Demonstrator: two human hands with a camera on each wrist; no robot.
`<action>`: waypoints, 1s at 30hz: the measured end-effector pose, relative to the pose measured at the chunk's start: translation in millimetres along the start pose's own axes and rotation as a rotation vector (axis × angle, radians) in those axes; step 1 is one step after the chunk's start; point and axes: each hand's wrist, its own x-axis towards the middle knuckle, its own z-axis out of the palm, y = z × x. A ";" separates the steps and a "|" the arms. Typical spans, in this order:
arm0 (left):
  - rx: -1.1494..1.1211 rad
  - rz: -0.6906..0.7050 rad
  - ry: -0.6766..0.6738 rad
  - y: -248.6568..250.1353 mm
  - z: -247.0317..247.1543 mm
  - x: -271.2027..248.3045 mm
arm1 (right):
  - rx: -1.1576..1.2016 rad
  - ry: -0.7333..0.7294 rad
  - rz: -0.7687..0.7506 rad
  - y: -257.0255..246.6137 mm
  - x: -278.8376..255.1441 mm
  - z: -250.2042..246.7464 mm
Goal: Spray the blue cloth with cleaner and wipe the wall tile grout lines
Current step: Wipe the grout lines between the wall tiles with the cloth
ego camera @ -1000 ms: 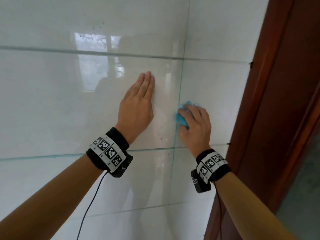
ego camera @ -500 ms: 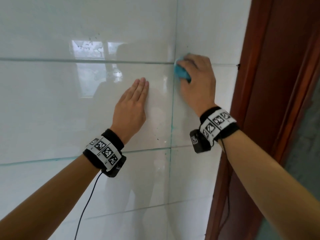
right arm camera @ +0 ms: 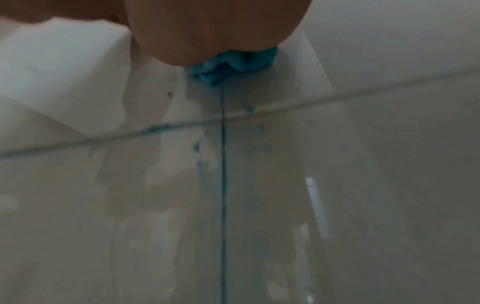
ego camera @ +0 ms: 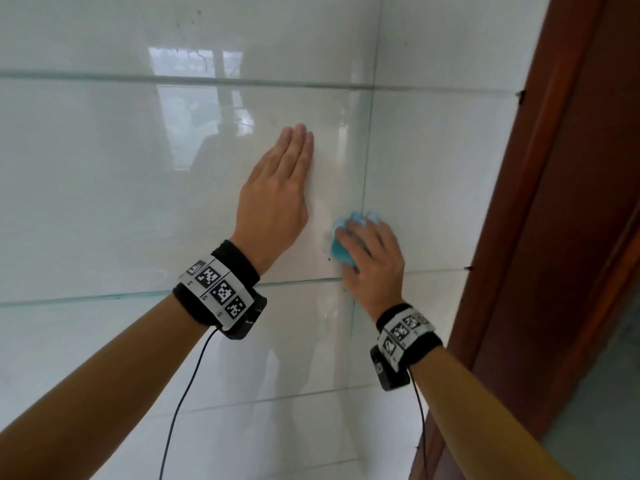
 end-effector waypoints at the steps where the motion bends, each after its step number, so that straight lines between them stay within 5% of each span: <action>1: 0.003 -0.002 -0.008 1.1 0.2 -0.2 | 0.007 -0.026 -0.018 -2.2 -15.8 0.7; 8: 0.009 0.009 -0.028 1.8 -1.4 -2.3 | 0.057 -0.254 -0.142 -8.6 -27.8 -34.4; 13: -0.019 0.018 -0.012 0.9 -2.3 -2.7 | 0.090 -0.004 0.127 -11.8 55.7 -47.3; 17: -0.032 0.029 -0.012 -2.1 -2.6 -5.5 | 0.091 0.022 0.179 -14.8 84.2 -25.6; 23: -0.041 0.019 -0.007 -2.4 1.9 -7.8 | 0.051 -0.023 -0.028 -30.9 -6.1 10.2; 30: -0.034 0.012 -0.008 1.0 4.2 -11.4 | 0.043 -0.369 -0.221 -29.7 -78.9 -3.2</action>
